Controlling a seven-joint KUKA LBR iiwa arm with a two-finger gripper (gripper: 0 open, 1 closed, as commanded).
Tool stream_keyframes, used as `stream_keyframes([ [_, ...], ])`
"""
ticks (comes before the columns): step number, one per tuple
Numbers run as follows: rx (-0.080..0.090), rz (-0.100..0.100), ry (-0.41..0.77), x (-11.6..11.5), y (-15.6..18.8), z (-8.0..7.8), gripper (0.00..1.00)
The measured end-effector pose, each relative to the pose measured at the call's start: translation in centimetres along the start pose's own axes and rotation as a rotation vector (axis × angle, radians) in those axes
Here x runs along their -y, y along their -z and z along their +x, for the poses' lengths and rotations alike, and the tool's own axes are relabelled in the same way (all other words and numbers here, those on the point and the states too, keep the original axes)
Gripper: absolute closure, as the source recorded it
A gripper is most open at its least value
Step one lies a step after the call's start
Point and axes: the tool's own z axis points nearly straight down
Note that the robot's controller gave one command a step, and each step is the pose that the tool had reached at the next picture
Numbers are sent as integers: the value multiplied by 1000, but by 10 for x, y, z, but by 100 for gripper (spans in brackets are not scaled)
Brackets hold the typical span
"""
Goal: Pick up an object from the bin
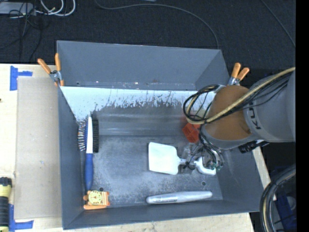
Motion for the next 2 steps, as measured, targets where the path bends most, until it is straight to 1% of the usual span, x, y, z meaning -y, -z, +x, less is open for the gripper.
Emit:
stream_keyframes([
  [1, -5, 0, 1, 0, 5, 1, 100],
  [2, -9, 0, 1, 0, 25, 3, 100],
])
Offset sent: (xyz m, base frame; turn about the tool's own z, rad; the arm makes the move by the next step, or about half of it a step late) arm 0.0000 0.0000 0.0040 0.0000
